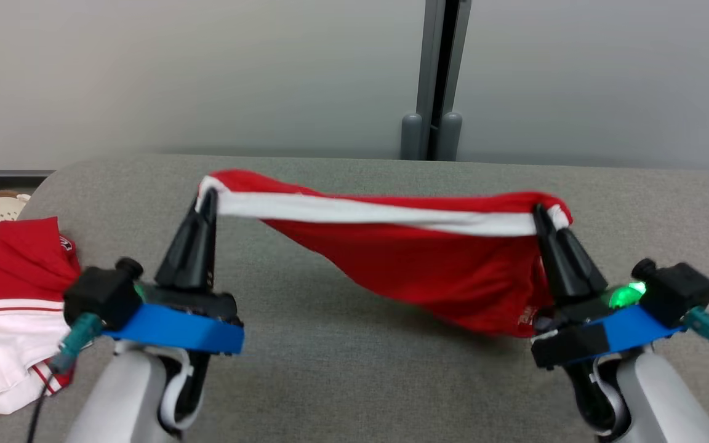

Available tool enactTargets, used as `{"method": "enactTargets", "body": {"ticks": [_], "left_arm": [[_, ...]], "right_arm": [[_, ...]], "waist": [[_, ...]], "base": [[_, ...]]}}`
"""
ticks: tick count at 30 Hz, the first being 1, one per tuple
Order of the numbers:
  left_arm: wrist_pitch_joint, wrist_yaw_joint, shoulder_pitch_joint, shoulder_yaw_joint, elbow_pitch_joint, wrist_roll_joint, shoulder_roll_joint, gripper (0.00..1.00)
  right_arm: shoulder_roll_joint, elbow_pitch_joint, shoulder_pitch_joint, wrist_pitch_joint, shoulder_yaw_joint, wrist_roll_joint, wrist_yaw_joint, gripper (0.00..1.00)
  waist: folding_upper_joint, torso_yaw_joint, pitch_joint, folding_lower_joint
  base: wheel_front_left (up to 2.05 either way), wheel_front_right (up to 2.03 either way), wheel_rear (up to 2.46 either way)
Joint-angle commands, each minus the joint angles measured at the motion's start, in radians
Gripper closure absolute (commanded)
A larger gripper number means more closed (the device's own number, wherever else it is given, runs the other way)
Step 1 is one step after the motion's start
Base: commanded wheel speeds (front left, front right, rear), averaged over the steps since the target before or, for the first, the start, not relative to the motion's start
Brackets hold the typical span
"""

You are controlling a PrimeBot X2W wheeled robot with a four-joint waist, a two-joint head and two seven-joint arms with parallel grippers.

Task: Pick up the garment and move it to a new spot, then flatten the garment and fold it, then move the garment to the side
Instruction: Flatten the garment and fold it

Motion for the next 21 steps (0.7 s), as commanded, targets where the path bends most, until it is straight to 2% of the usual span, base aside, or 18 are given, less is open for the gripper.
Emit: {"method": "enactTargets", "body": {"ticks": [1, 7, 10, 14, 18, 21], "left_arm": [[-0.001, -0.001, -0.039, 0.011, -0.028, -0.006, 0.021, 1.00], [0.007, -0.001, -0.195, 0.018, -0.103, -0.038, 0.132, 1.00], [0.053, -0.001, -0.267, 0.021, -0.072, -0.048, 0.165, 1.00], [0.087, 0.003, -0.379, 0.042, 0.015, -0.074, 0.164, 1.00], [0.037, 0.021, -0.523, 0.074, 0.093, -0.042, 0.178, 1.00], [0.009, 0.029, -0.609, 0.104, 0.121, -0.026, 0.166, 1.00]], "right_arm": [[-0.019, -0.031, -0.025, -0.005, 0.006, 0.024, 0.000, 1.00], [-0.099, -0.189, -0.136, 0.076, 0.024, 0.108, 0.000, 1.00], [-0.127, -0.198, -0.198, 0.132, 0.028, 0.117, 0.000, 1.00], [-0.135, -0.120, -0.316, 0.154, 0.060, 0.103, 0.000, 1.00], [-0.131, 0.009, -0.499, 0.091, 0.064, 0.032, -0.001, 1.00], [-0.121, 0.090, -0.613, 0.036, 0.048, -0.031, -0.001, 1.00]], "waist": [[0.0000, -0.004, -0.005, 0.0000], [0.0000, -0.013, 0.014, 0.0000], [0.0000, -0.015, 0.047, 0.0000], [0.0000, -0.022, 0.124, 0.0000], [0.0000, -0.039, 0.209, 0.0000], [0.0000, -0.046, 0.251, 0.0000]], "base": [[0.00, 0.00, 0.00], [0.00, 0.00, 0.00], [0.00, 0.00, 0.00], [0.00, 0.00, 0.00], [0.00, 0.00, 0.00], [0.00, 0.00, 0.00]]}}
